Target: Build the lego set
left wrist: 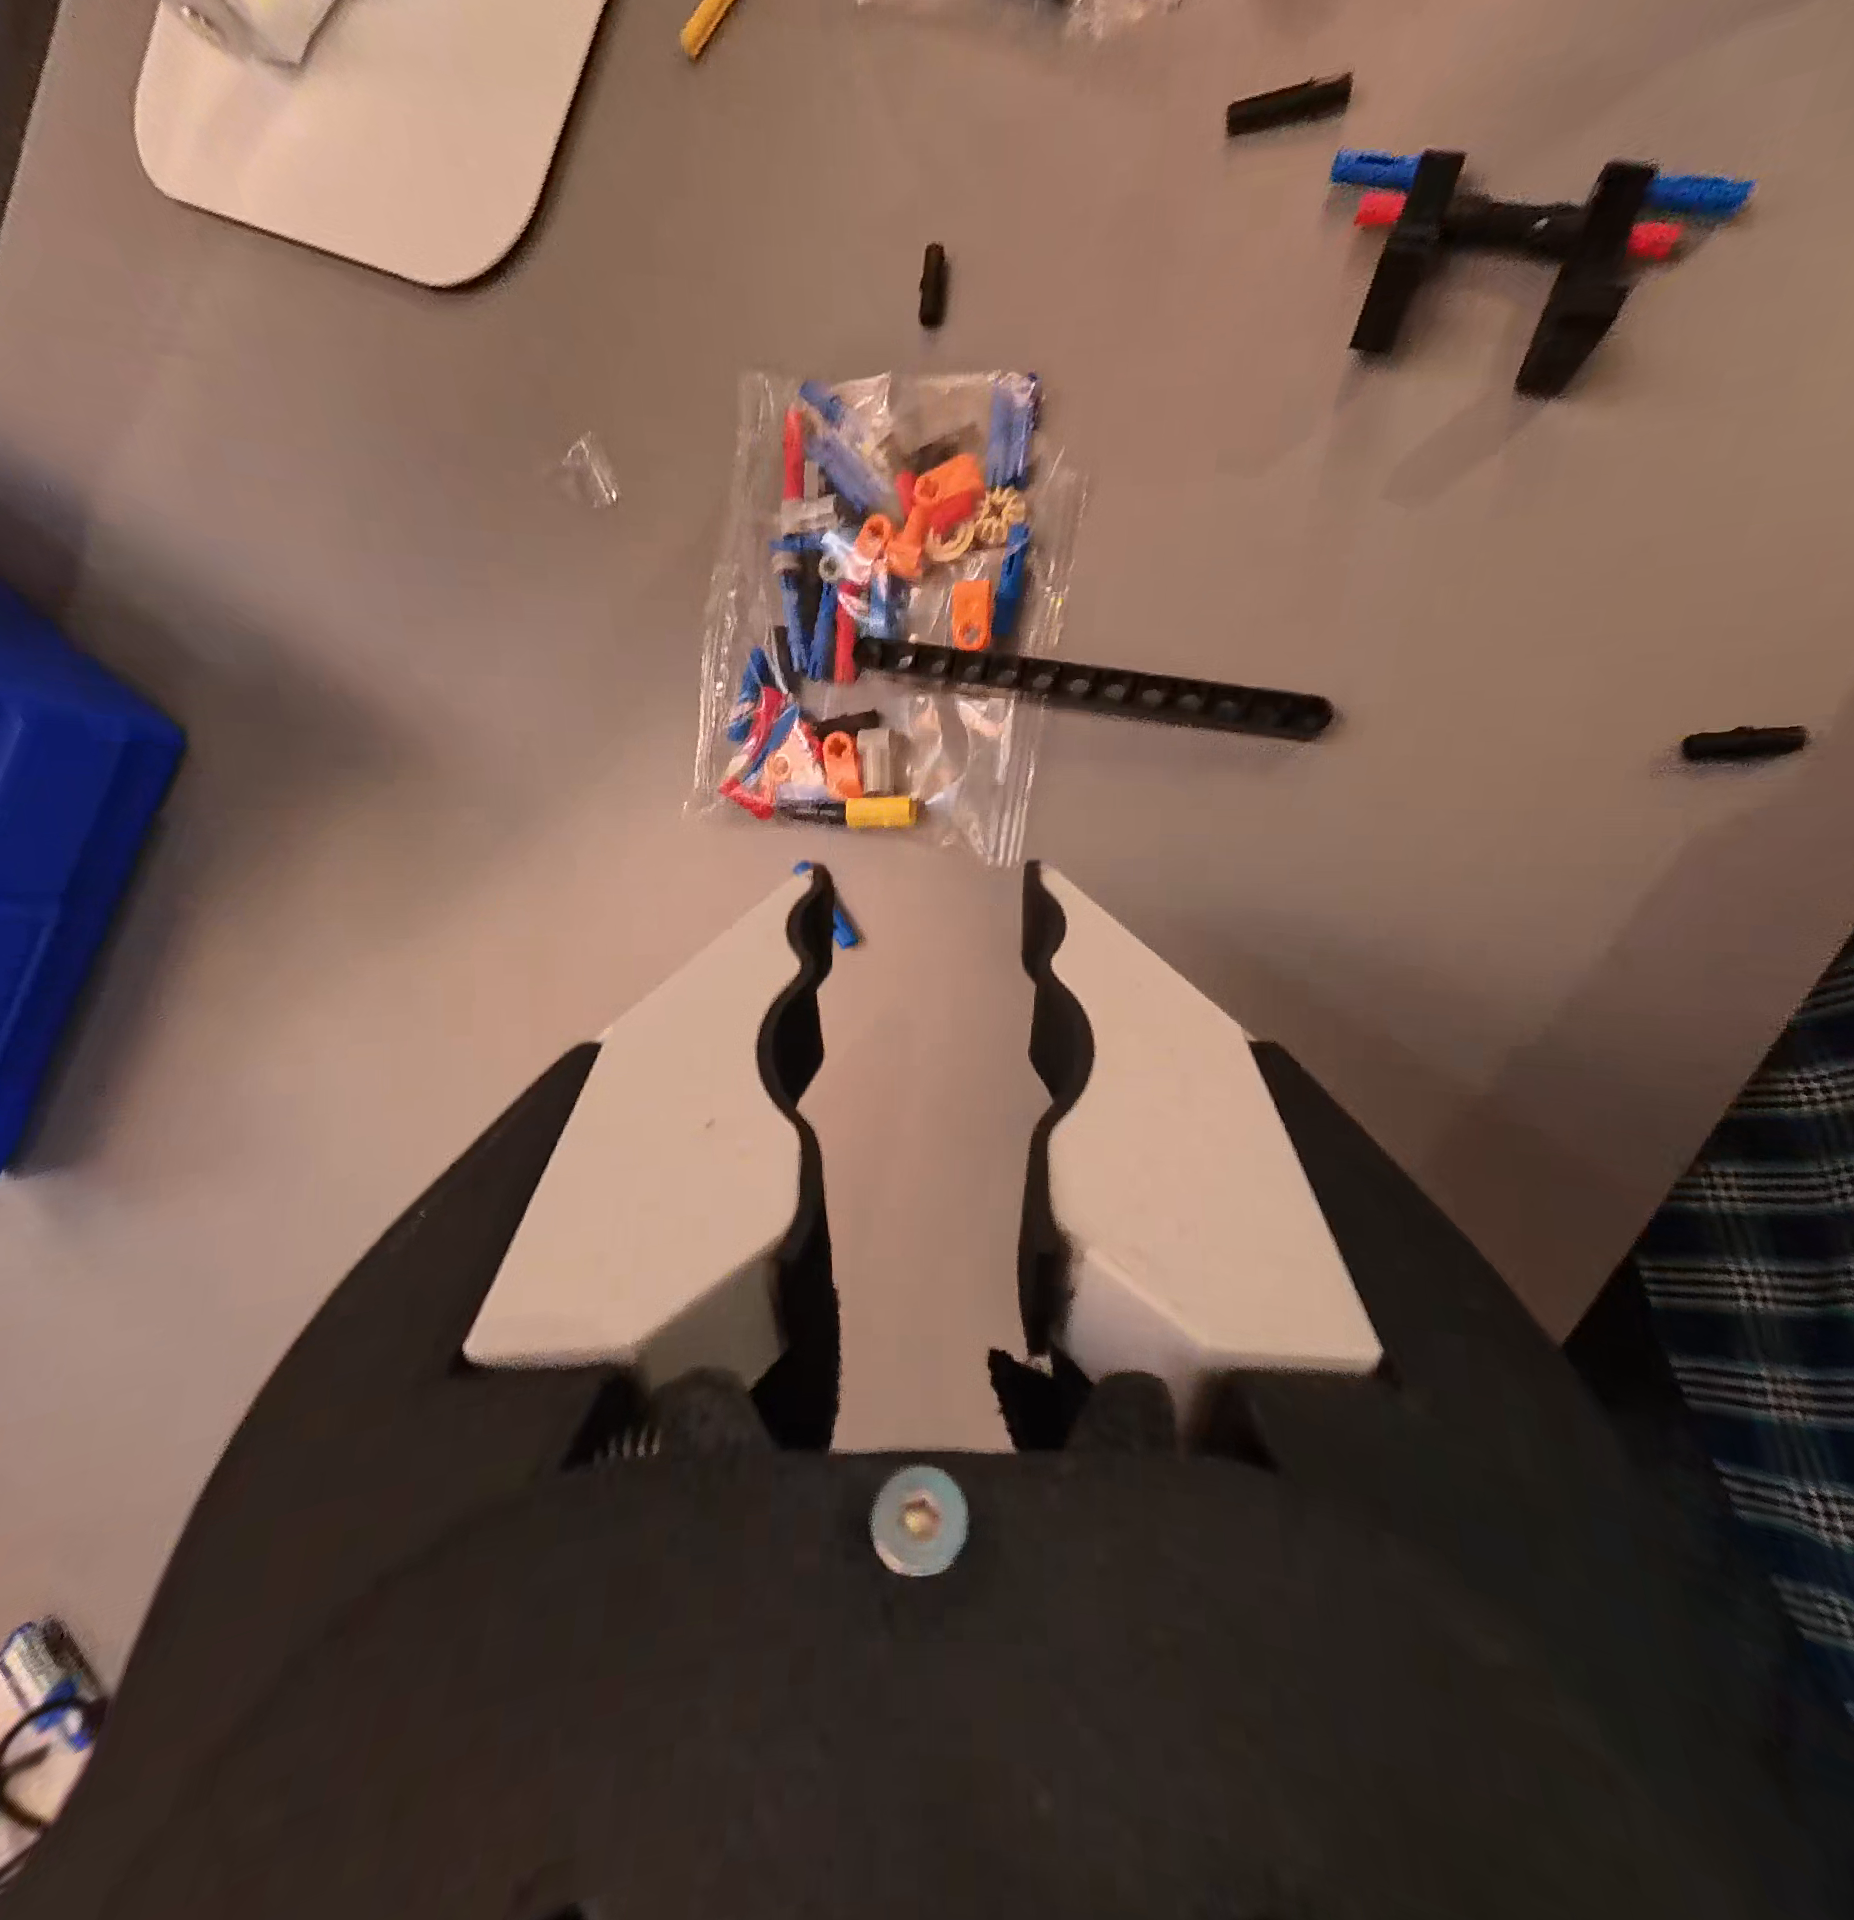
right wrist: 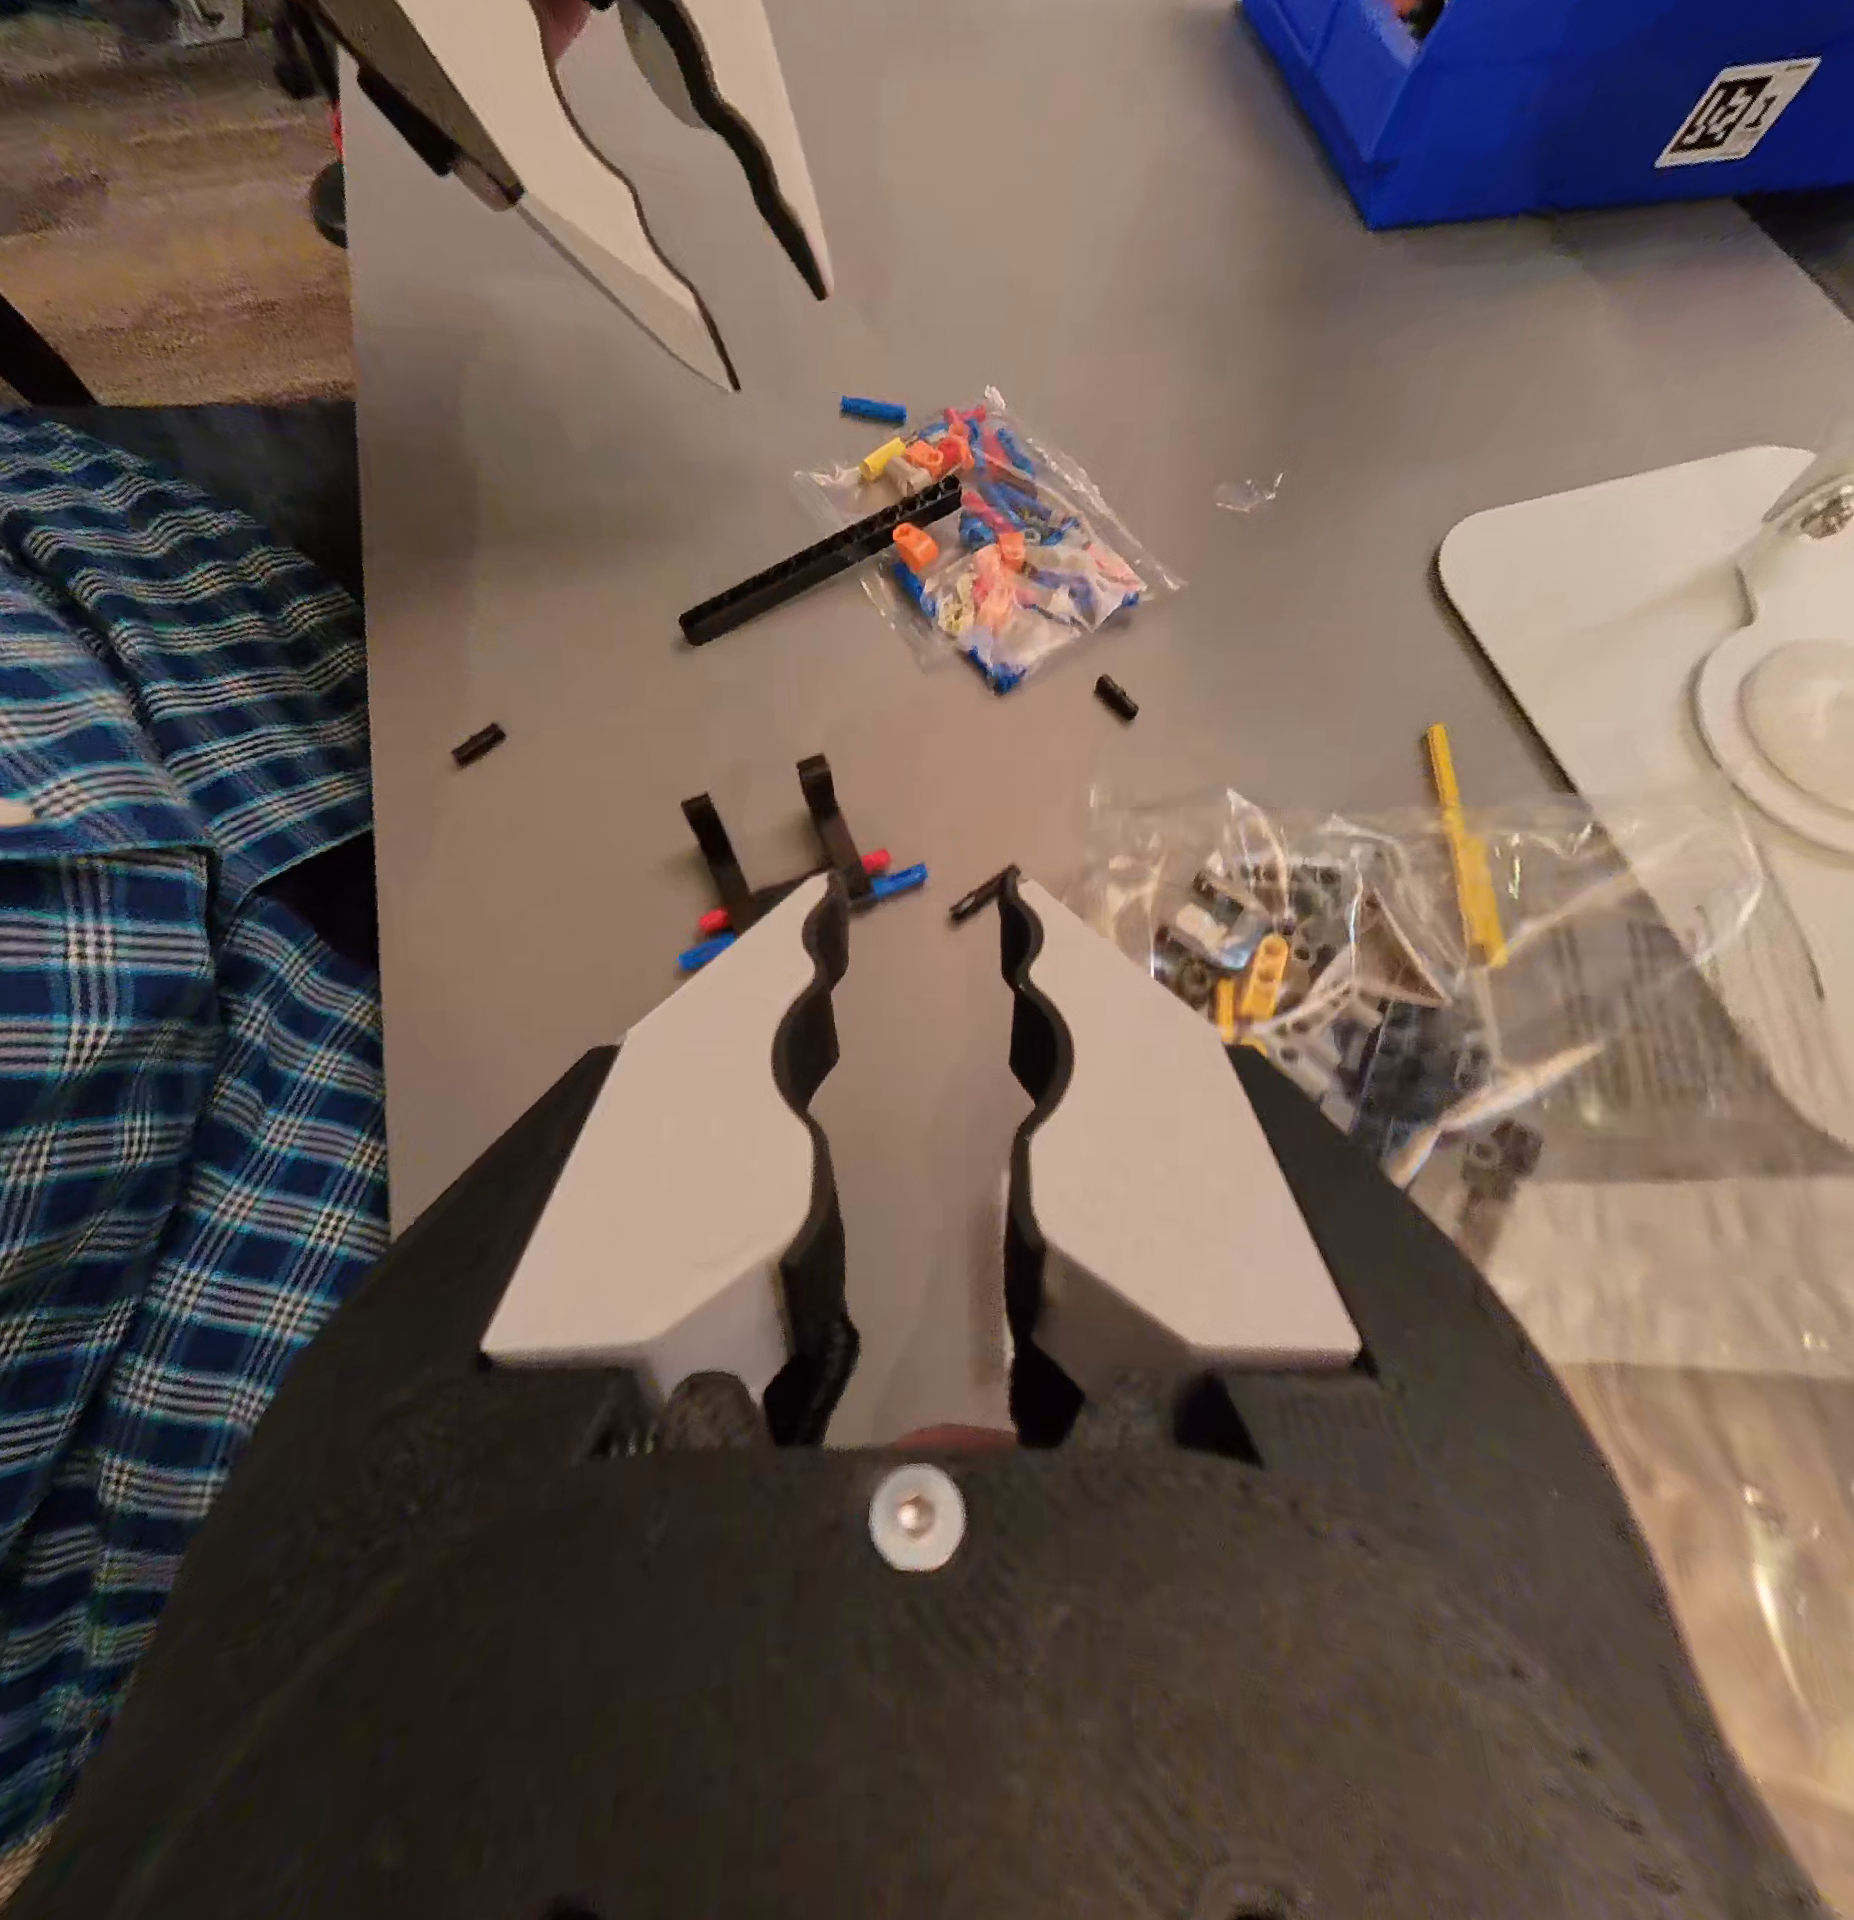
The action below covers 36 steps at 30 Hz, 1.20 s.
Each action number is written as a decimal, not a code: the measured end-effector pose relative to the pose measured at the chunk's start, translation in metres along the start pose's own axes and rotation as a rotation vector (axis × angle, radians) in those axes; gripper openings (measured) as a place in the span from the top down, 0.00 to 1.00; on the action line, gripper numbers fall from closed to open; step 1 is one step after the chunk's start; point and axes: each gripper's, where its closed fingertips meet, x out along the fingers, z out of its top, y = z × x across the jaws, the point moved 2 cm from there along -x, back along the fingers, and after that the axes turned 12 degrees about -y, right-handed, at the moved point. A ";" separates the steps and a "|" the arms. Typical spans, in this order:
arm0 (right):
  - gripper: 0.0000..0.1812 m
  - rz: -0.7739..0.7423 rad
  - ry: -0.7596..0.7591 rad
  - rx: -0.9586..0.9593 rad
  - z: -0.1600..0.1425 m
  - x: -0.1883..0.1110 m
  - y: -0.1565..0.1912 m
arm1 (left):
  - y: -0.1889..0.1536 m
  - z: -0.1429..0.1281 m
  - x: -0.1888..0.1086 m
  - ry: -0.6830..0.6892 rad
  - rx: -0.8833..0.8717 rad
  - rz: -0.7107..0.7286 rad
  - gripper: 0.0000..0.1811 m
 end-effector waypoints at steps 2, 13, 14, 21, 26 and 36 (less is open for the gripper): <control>0.86 0.015 0.009 -0.008 0.005 0.013 -0.004 | 0.002 -0.006 0.000 -0.005 -0.021 0.009 0.84; 0.83 0.143 0.128 -0.057 0.020 0.091 -0.019 | 0.016 -0.011 0.021 -0.073 0.002 -0.007 0.81; 0.82 0.154 0.147 -0.060 0.018 0.097 -0.020 | 0.017 -0.009 0.024 -0.084 0.008 -0.017 0.81; 0.84 0.217 0.207 -0.074 0.010 0.118 -0.019 | 0.024 -0.003 0.043 -0.106 0.044 -0.065 0.80; 0.91 0.252 0.234 -0.127 0.003 0.131 -0.011 | 0.022 -0.004 0.053 -0.107 0.039 -0.092 0.79; 0.90 0.158 0.328 -0.128 -0.011 0.131 -0.033 | 0.021 -0.003 0.058 -0.115 -0.009 -0.073 0.79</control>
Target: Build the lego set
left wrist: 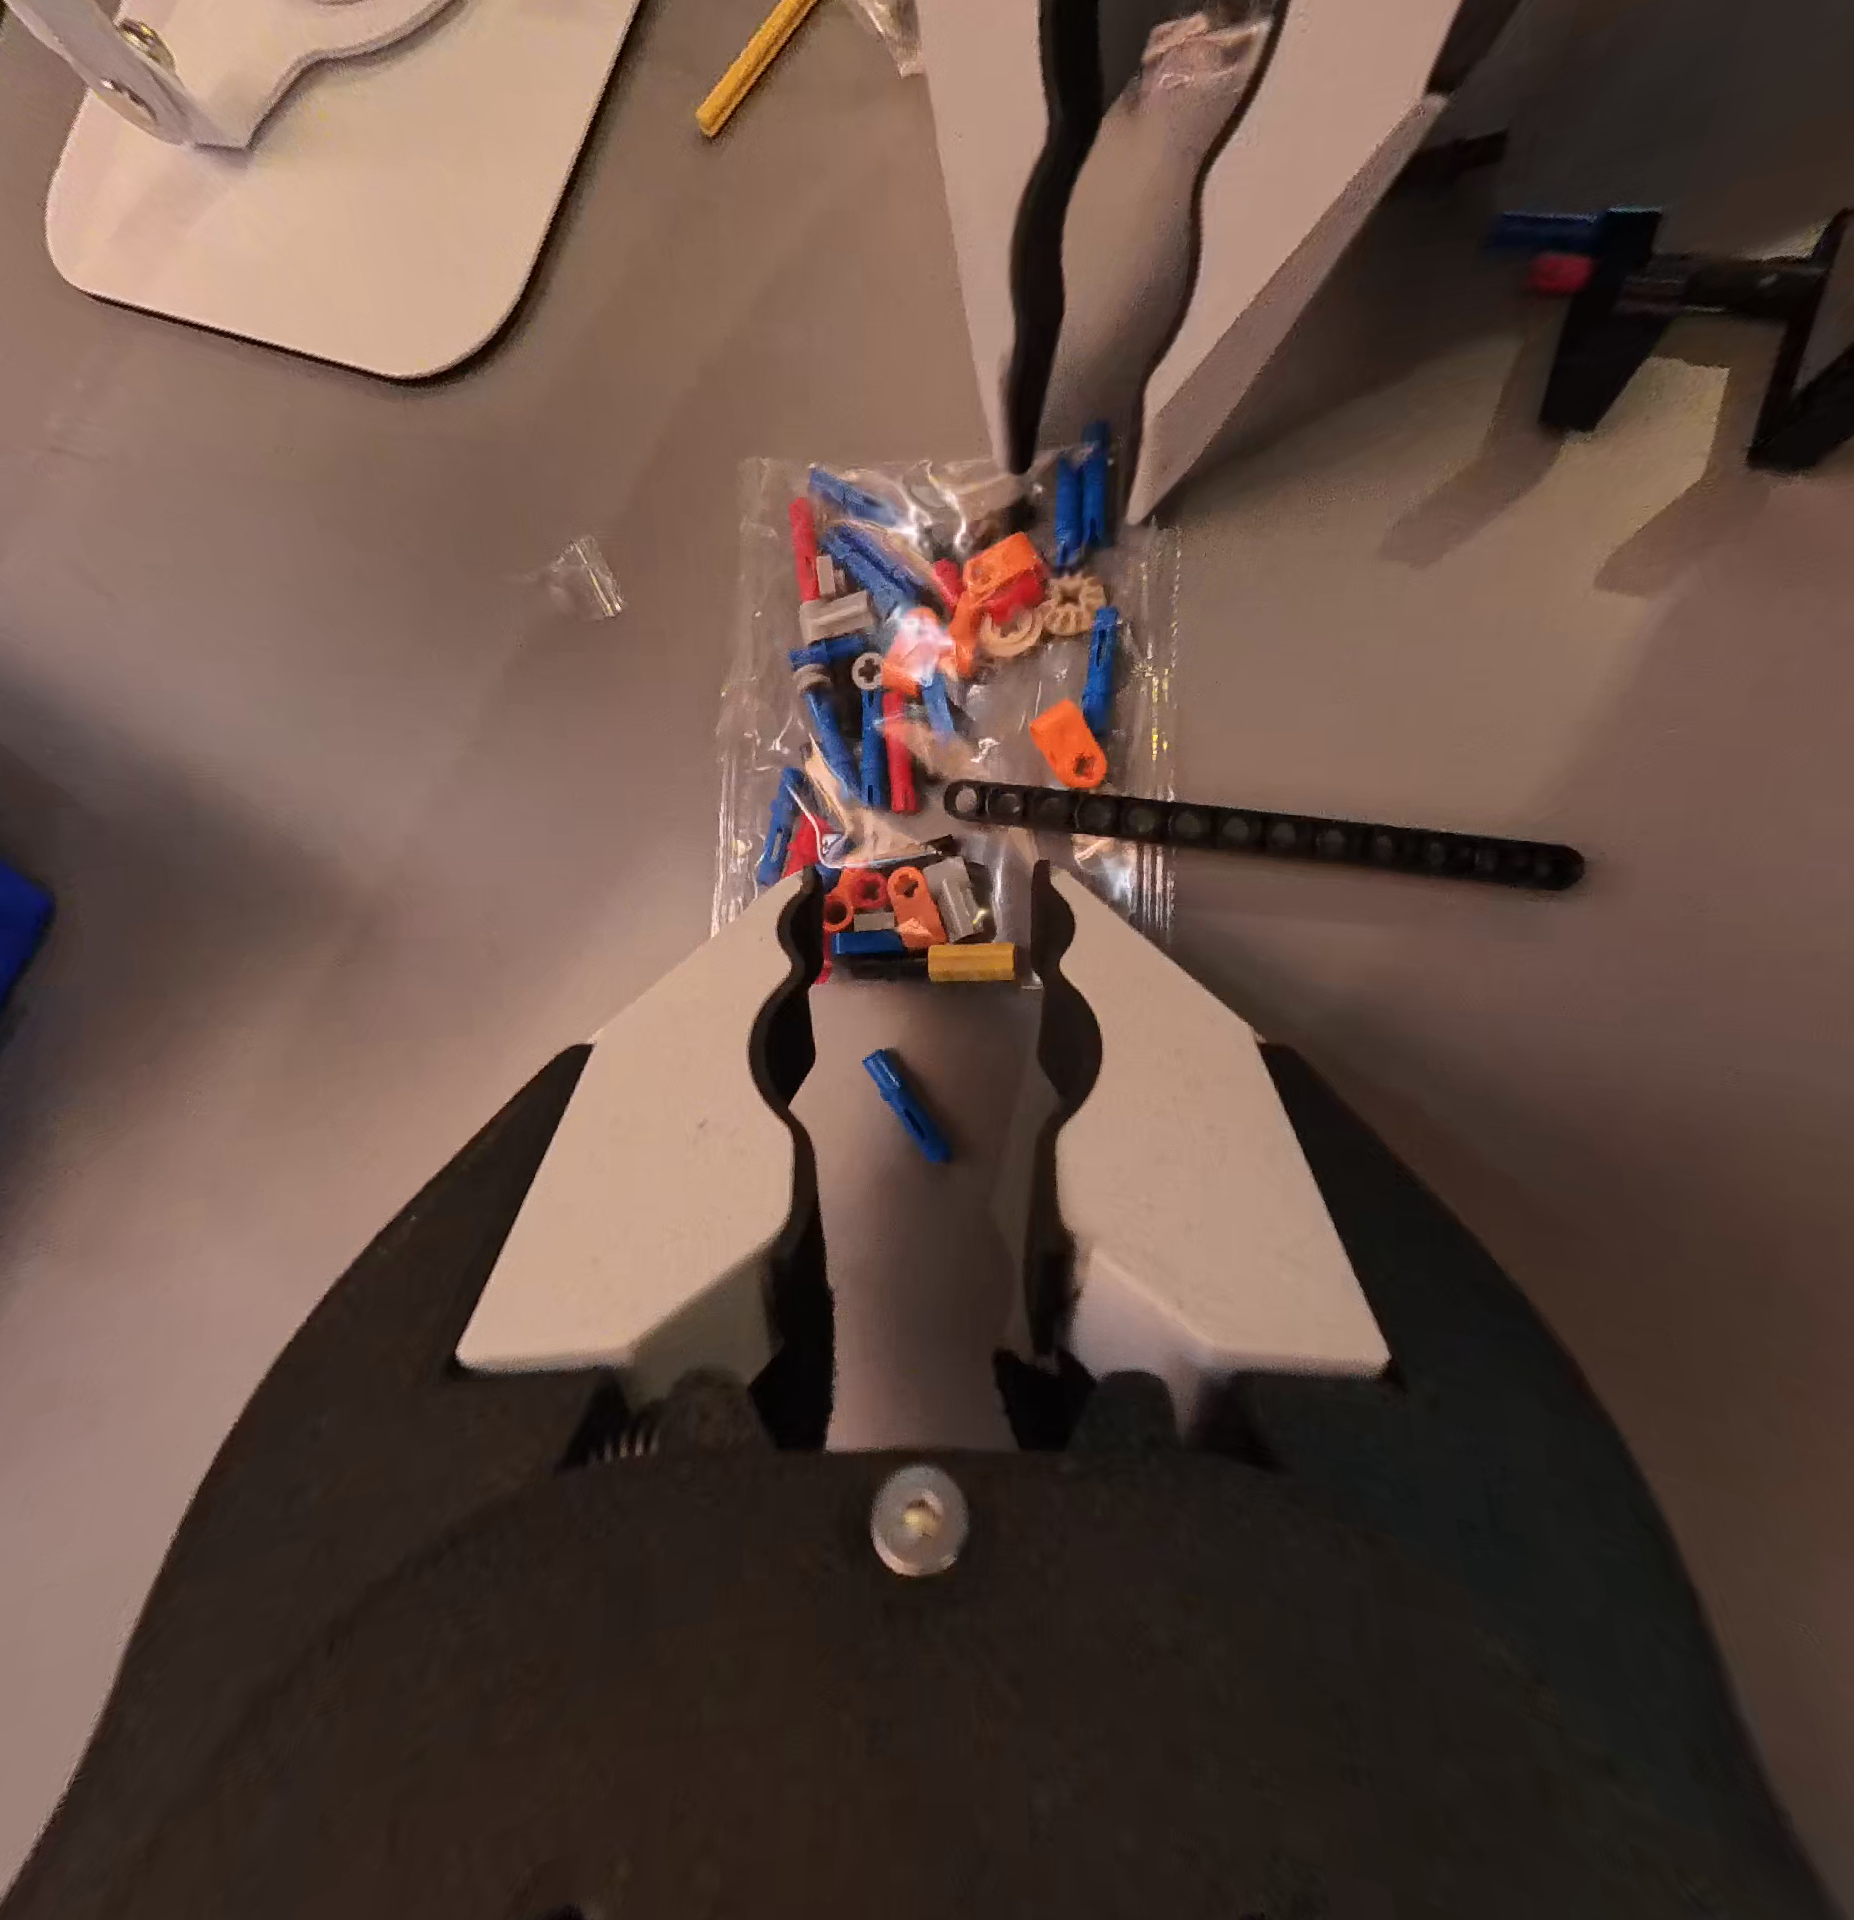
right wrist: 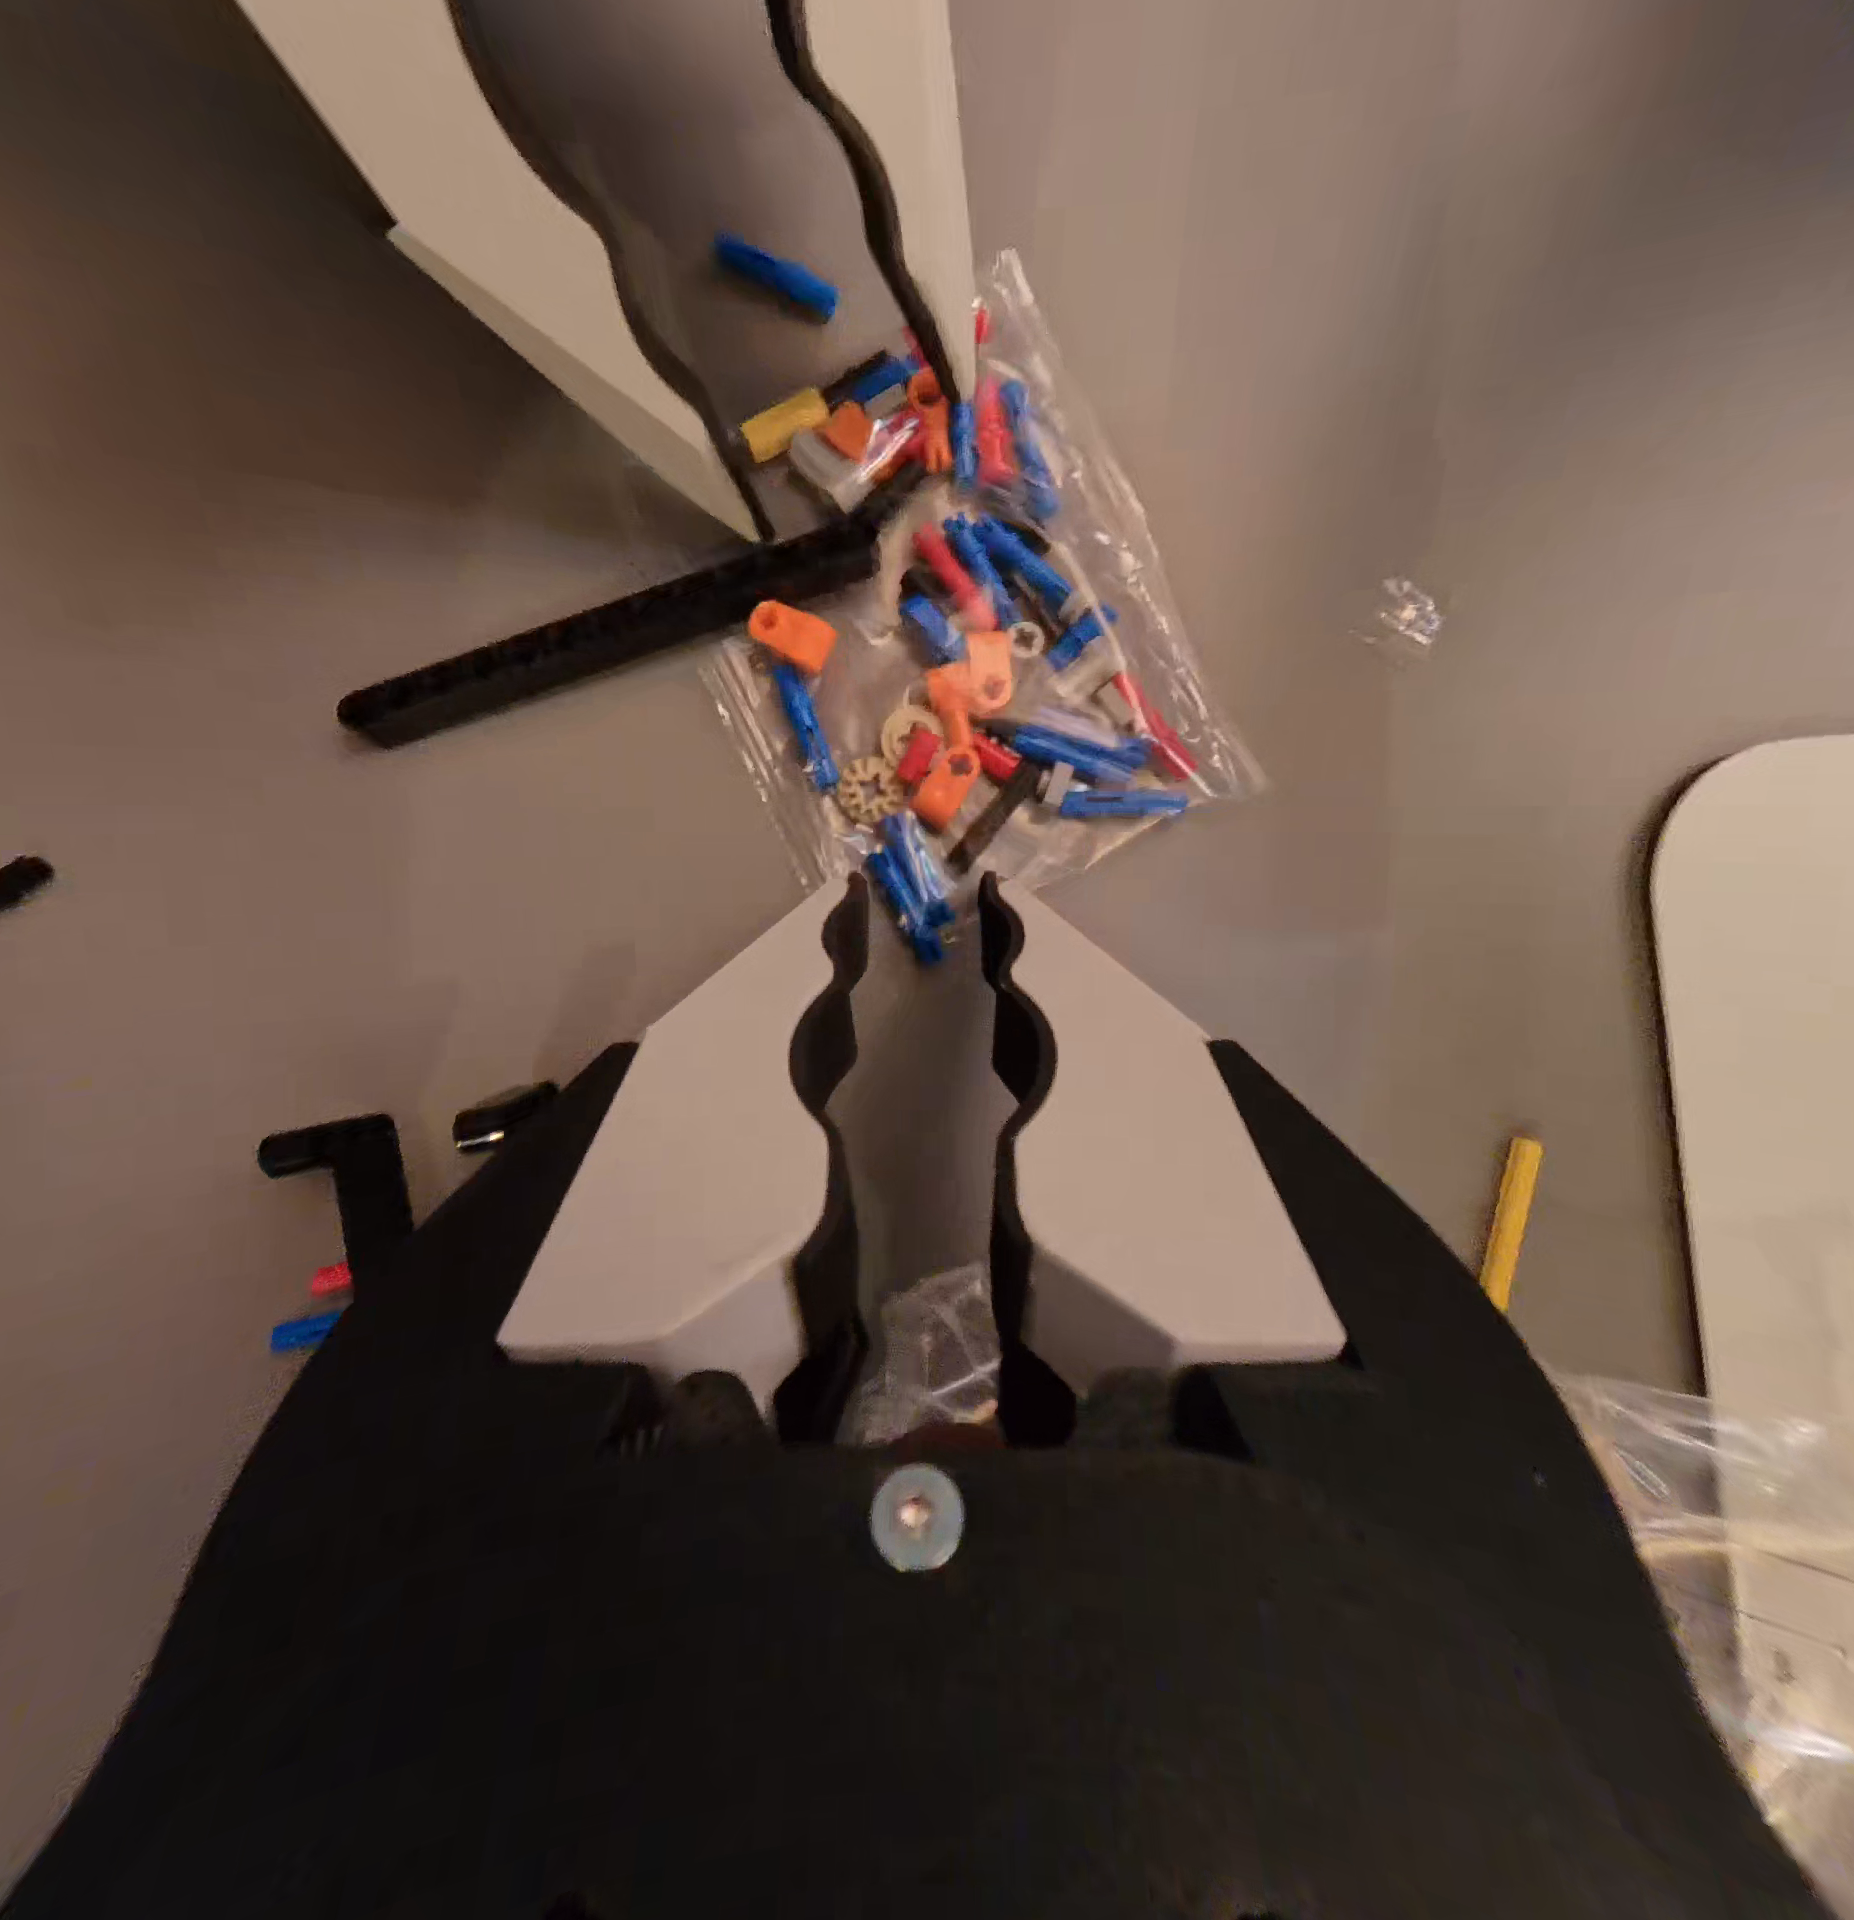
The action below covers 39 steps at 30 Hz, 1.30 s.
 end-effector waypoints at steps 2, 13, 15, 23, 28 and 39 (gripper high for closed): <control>0.91 0.011 -0.022 -0.013 0.004 -0.002 0.002 | 0.001 0.000 0.001 0.001 -0.007 0.006 0.79; 0.97 -0.047 -0.059 0.004 0.006 -0.001 -0.007 | 0.007 0.005 0.005 0.015 0.038 0.029 0.75; 0.98 -0.071 -0.028 0.002 0.003 -0.001 -0.012 | 0.007 0.006 0.007 0.011 0.041 0.023 0.78; 1.00 -0.033 -0.087 0.042 0.013 -0.006 -0.014 | 0.009 0.007 0.016 0.019 0.041 0.026 0.93; 0.97 0.008 -0.006 0.042 -0.001 -0.004 -0.012 | 0.008 0.008 0.018 0.019 0.041 0.018 1.00; 0.99 -0.040 -0.124 0.030 0.013 0.002 -0.015 | 0.008 0.009 0.021 0.000 0.034 0.002 1.00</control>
